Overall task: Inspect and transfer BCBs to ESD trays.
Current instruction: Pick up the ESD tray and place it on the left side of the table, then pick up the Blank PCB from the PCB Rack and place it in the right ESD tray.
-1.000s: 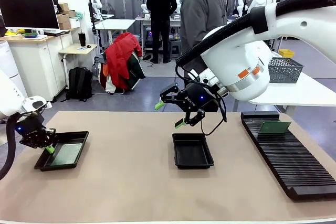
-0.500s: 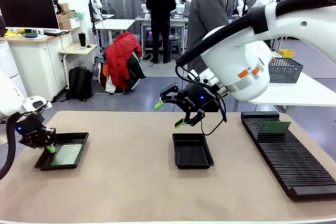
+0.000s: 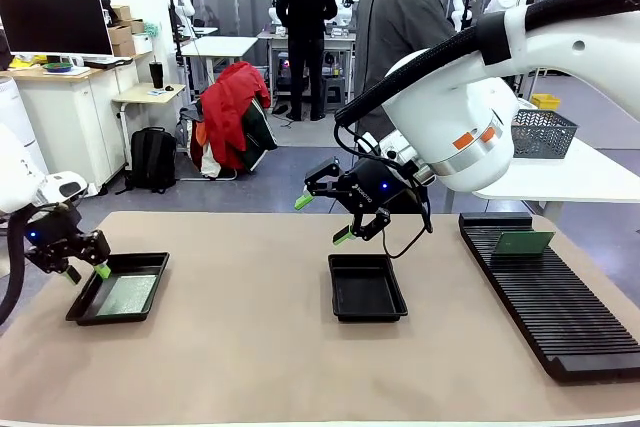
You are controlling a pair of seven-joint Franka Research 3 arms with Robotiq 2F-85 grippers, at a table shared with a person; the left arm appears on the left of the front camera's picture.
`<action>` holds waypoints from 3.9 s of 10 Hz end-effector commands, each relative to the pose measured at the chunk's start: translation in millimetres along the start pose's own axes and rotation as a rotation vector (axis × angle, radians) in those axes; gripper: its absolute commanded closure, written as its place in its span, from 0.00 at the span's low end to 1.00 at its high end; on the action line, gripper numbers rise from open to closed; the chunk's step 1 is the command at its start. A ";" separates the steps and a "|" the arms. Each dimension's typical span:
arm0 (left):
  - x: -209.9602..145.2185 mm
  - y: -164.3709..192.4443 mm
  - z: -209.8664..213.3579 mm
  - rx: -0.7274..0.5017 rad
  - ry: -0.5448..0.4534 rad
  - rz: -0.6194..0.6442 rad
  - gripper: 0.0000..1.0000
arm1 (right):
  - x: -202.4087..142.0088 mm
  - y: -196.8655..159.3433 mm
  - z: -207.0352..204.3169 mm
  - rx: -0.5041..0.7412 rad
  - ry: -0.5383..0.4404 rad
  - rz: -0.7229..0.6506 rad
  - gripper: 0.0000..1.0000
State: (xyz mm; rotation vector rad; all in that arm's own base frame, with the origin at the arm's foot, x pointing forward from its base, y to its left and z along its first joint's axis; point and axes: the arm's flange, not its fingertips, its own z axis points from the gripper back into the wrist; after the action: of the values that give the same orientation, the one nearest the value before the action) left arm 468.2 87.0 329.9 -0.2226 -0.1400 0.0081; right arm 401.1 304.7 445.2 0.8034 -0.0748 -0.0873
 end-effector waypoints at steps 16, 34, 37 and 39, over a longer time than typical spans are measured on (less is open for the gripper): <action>-24.0 -54.1 153.3 0.192 0.024 0.005 0.00 | -0.5 0.3 0.6 -0.014 -0.001 -0.007 0.00; -24.0 -54.1 153.3 0.192 0.024 0.005 0.00 | -0.5 0.3 0.6 -0.014 -0.001 -0.007 0.00; -24.0 -54.1 153.3 0.192 0.024 0.005 0.00 | -6.5 -8.8 40.2 -0.065 -0.010 0.161 0.00; -24.0 -54.1 153.3 0.192 0.024 0.005 0.00 | -8.5 -25.1 86.7 -0.119 0.021 0.311 0.00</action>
State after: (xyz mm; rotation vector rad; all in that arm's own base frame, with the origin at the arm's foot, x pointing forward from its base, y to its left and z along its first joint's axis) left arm 421.9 66.3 489.4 -0.0223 -0.1026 0.0389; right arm 389.3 256.7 478.7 0.6888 -0.1504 0.1151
